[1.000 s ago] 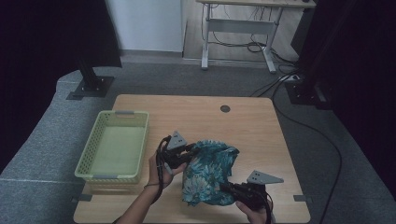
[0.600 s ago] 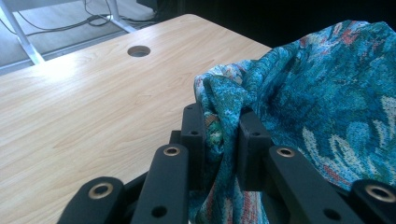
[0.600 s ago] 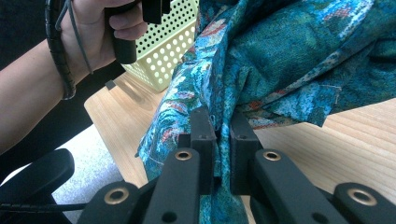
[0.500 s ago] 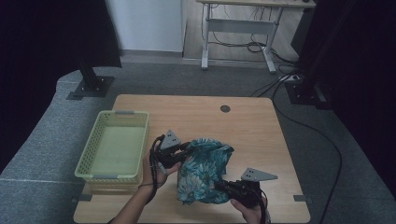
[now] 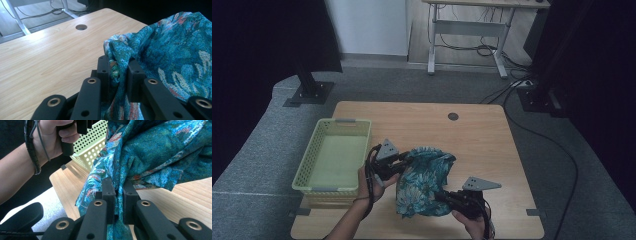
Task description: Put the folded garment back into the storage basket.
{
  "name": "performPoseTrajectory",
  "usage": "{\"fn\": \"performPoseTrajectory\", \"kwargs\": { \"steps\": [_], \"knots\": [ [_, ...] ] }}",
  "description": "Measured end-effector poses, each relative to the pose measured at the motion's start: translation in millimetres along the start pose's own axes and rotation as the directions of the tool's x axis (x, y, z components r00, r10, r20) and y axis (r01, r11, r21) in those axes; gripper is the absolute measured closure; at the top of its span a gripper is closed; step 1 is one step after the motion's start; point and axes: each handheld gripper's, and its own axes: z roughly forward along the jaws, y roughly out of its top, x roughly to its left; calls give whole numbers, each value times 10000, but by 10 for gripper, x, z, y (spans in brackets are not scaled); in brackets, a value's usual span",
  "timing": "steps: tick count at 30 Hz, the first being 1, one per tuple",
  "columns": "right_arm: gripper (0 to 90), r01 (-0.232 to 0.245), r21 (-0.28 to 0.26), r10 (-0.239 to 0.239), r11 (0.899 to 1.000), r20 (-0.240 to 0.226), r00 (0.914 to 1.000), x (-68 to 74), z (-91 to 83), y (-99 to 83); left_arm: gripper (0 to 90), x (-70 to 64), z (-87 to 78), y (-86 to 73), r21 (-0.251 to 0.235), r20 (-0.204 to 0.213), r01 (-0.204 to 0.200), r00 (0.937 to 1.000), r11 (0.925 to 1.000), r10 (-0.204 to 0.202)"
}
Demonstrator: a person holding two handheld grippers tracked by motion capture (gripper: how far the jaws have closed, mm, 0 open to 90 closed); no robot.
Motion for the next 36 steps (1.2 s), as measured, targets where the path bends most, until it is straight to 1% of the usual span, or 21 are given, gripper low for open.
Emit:
{"fn": "performPoseTrajectory", "kwargs": {
  "steps": [11,15,22,25,31,34,36],
  "knots": [
    [825,88,13,-87,10000,-272,9996,65,144,67,761,104,-145,-27,-69,-286,136,9995,9999,-138],
    [825,97,22,-96,10000,-350,9993,83,185,99,761,120,-185,-18,-54,-363,100,9993,9999,-102],
    [824,120,-1,-120,9999,-487,9987,105,234,152,761,155,-256,3,-117,-483,152,9987,9998,-157],
    [825,100,-2,-100,10000,-511,9986,113,256,179,761,172,-293,16,-136,-528,113,9985,9998,-120],
    [824,257,2,-256,9997,-571,9980,158,285,245,760,212,-378,36,-188,-635,93,9979,9998,-104],
    [824,300,16,-298,9996,-578,9979,174,301,267,761,242,-413,30,-176,-681,140,9976,9997,-152],
    [824,291,26,-289,9996,-607,9977,179,319,273,761,266,-434,23,-219,-636,234,9977,9995,-248]
  ]
}}
